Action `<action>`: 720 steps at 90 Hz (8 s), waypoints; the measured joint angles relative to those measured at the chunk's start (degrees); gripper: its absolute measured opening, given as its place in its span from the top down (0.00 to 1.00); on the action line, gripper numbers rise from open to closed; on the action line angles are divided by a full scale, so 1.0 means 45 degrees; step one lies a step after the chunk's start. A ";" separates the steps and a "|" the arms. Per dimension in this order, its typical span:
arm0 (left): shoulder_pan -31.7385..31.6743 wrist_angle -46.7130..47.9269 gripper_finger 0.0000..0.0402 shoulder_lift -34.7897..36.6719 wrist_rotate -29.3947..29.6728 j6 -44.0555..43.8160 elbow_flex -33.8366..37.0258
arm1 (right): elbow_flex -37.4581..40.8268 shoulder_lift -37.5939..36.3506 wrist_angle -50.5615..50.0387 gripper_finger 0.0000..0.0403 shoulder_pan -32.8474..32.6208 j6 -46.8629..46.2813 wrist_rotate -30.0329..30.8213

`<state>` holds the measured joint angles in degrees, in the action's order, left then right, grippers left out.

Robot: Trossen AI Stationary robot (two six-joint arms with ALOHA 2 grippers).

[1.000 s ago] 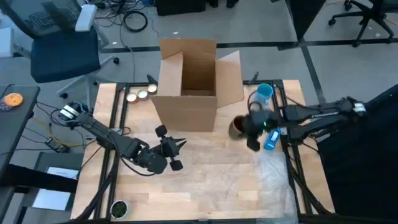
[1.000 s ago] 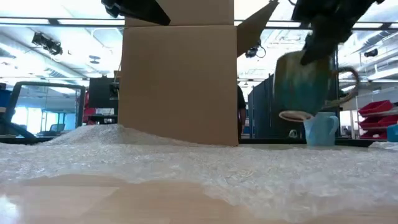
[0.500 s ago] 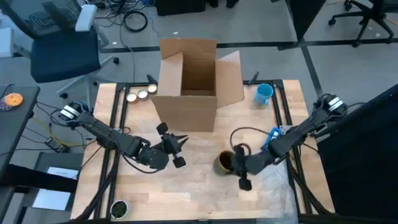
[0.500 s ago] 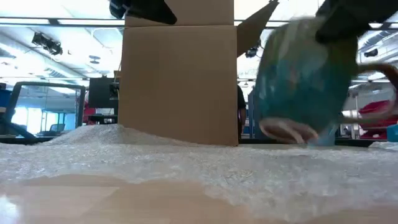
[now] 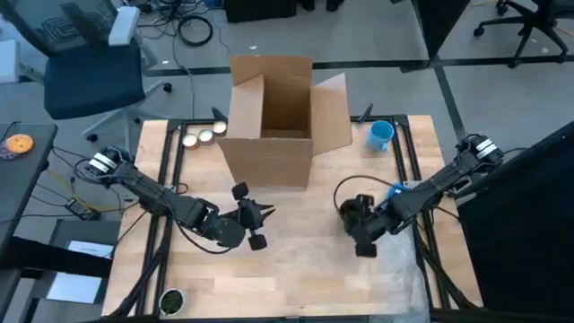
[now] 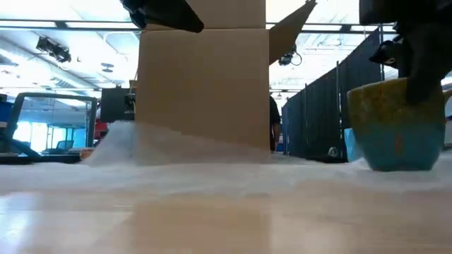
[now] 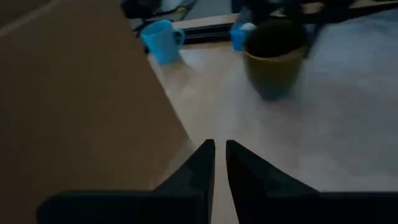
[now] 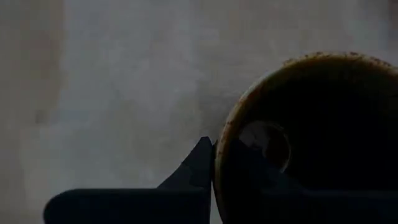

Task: Wrap mug
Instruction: Wrap the brown cup with bubble wrap

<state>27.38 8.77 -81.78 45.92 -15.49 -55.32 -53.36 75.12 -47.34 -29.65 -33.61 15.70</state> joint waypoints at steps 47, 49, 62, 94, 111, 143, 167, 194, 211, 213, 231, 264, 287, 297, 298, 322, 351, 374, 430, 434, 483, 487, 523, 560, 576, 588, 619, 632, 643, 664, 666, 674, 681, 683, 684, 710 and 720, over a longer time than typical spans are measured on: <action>0.0000 0.0046 0.93 -0.0083 -0.1868 -0.4873 0.3421 | -0.0895 0.2361 0.7201 1.00 0.0295 0.4123 0.0232; 0.0000 0.0037 0.93 -0.0083 -0.2013 -0.5114 0.3530 | -0.1164 0.2596 0.6983 1.00 0.0340 0.4252 0.0258; 0.0000 0.0018 0.93 -0.0083 -0.3231 -0.6056 0.4111 | -0.3506 0.4198 0.5170 1.00 0.0647 0.5362 0.0084; 0.0461 0.0035 0.93 -0.0078 -0.5497 -0.8332 0.4883 | -0.6346 0.6673 0.3096 0.99 0.1615 0.6759 -0.0787; 0.1382 0.0603 0.93 -0.0078 -0.5818 -0.9915 0.4883 | -0.6620 0.6852 0.2892 0.99 0.1633 0.7092 -0.0707; 0.2499 0.0951 0.93 -0.0078 -0.3894 -1.1847 0.4636 | -0.6615 0.6842 0.2924 0.99 0.1516 0.7175 -0.0077; 0.2260 0.1179 0.93 -0.0203 -0.1042 -1.1300 0.4984 | -0.6615 0.6842 0.2849 0.99 0.1533 0.7190 0.0267; 0.3017 0.1174 0.93 -0.1054 -0.2930 -1.4853 0.5591 | -0.6601 0.6837 0.2473 0.99 0.1806 0.7269 0.0474; 0.3620 0.1420 0.93 -0.1052 -0.4074 -1.5264 0.4712 | -0.6595 0.6837 0.2754 0.99 0.1803 0.7226 -0.0442; 0.3626 0.1579 0.93 -0.1061 -0.4118 -1.5238 0.4593 | -0.6591 0.6837 0.2910 0.99 0.1791 0.7197 -0.0577; 0.3434 0.2989 0.93 -0.1083 -0.2830 -1.4225 0.3655 | -0.6591 0.6832 0.4127 0.99 0.1229 0.7189 -0.0845; 0.2627 0.4739 0.93 -0.0971 0.5469 -0.8762 0.0989 | -0.6587 0.7527 0.4093 0.99 0.1125 0.7375 -0.0681; 0.1638 0.3562 0.93 -0.0967 0.9343 0.0042 -0.1856 | -0.6679 0.7632 0.4039 0.99 0.1348 0.7500 -0.0518; 0.1133 0.3555 0.93 -0.0947 0.8883 0.1417 -0.2641 | -0.6679 0.7483 0.3959 0.99 0.1427 0.7491 -0.0516; 0.1091 0.3578 0.93 -0.0947 0.8873 0.1440 -0.2673 | -0.6681 0.7471 0.3951 0.99 0.1431 0.7484 -0.0517; 0.0748 0.3652 0.93 -0.1108 0.7375 -0.0397 -0.1883 | -0.6693 0.7465 0.3695 0.96 0.1614 0.6582 -0.0865; 0.0724 0.3503 0.93 -0.1171 0.7645 -0.0601 -0.1494 | -0.6382 0.7614 0.4334 0.88 0.2060 0.5986 -0.0812; 0.0716 0.3543 0.93 -0.1166 0.7643 -0.0595 -0.1508 | -0.6723 0.7619 0.4188 0.87 0.2026 0.6174 -0.0678; 0.0675 0.2952 0.93 -0.1166 0.6964 0.0127 -0.1513 | -0.8557 0.7629 0.2541 0.65 0.1706 0.6393 -0.0725; 0.0675 0.2915 0.93 -0.1166 0.6949 0.0179 -0.1513 | -0.8882 0.7629 0.2150 0.62 0.1706 0.6393 -0.0722; 0.0706 0.4970 0.93 -0.1161 0.1993 -0.0869 -0.1513 | -0.9665 0.6351 -0.4841 0.52 0.1569 0.3424 -0.0474; 0.0769 0.5610 0.93 -0.1161 0.1442 -0.1749 -0.1513 | -0.9240 0.6020 -0.5071 0.52 0.1461 0.2965 -0.0274; 0.2072 0.4274 0.93 -0.1166 -0.3005 -0.8360 0.2474 | -0.2873 0.1916 -0.4571 0.52 0.0579 -0.2086 0.0910; 0.2731 0.1213 0.93 -0.1059 -0.5700 -1.1898 0.5018 | 0.0691 0.1425 -0.1831 0.52 0.0672 -0.3849 0.0922; 0.3366 0.2701 0.93 -0.1074 -0.6895 -1.1908 0.4277 | 0.0797 0.1807 -0.1805 0.52 0.0729 -0.3864 0.0926; 0.3390 0.5023 0.93 -0.1126 -0.7093 -1.1551 0.3508 | 0.0792 0.1810 -0.2081 0.52 0.0927 -0.3955 0.1631; 0.3347 0.8487 0.93 -0.1185 -0.5281 -1.1928 0.2284 | 0.0793 0.1671 -0.1210 0.52 0.3145 -0.4927 -0.2567; 0.3372 0.6965 0.93 -0.1180 -0.5128 -1.1947 0.2246 | 0.0792 0.1064 -0.0502 0.52 0.2492 -0.6290 -0.3818; 0.3371 0.5800 0.93 -0.1185 -0.5013 -1.1950 0.2241 | 0.0792 0.0589 0.0396 0.52 0.1390 -0.8090 -0.3701; 0.3361 0.4790 0.93 -0.1185 -0.3629 -1.1947 0.2599 | 0.1161 0.0862 0.2354 0.52 -0.0193 -1.0172 -0.3240; 0.3361 0.4664 0.93 -0.1185 -0.3622 -1.1950 0.2660 | 0.1287 0.0952 0.2602 0.52 -0.0271 -1.0321 -0.3172; 0.3361 0.4259 0.93 -0.1185 -0.3388 -1.1952 0.2985 | 0.1917 0.1385 0.3931 0.52 -0.0384 -1.0678 -0.3097; 0.3342 0.3619 0.93 -0.1206 -0.3114 -1.1956 0.3329 | 0.2543 0.1754 0.5061 0.52 -0.0237 -1.0958 -0.3111; 0.3342 0.3403 0.93 -0.1225 -0.3089 -1.1956 0.3430 | 0.2695 0.1869 0.5419 0.52 -0.0170 -1.1040 -0.3110; 0.3340 0.3295 0.93 -0.1236 -0.3085 -1.1958 0.3481 | 0.2766 0.1924 0.5600 0.52 -0.0121 -1.1069 -0.3104; 0.3337 0.0726 0.93 -0.2339 -0.3359 -1.1949 0.4096 | 0.3189 0.2173 0.8278 0.52 0.1395 -0.9366 -0.2576; 0.3335 -0.0276 0.93 -0.2779 -0.3184 -1.1935 0.4090 | 0.2805 0.2124 0.8412 0.54 0.1815 -0.8309 -0.2506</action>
<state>42.38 7.52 -94.28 31.59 -69.20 -36.91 -40.74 84.68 -9.49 -21.49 -71.00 4.42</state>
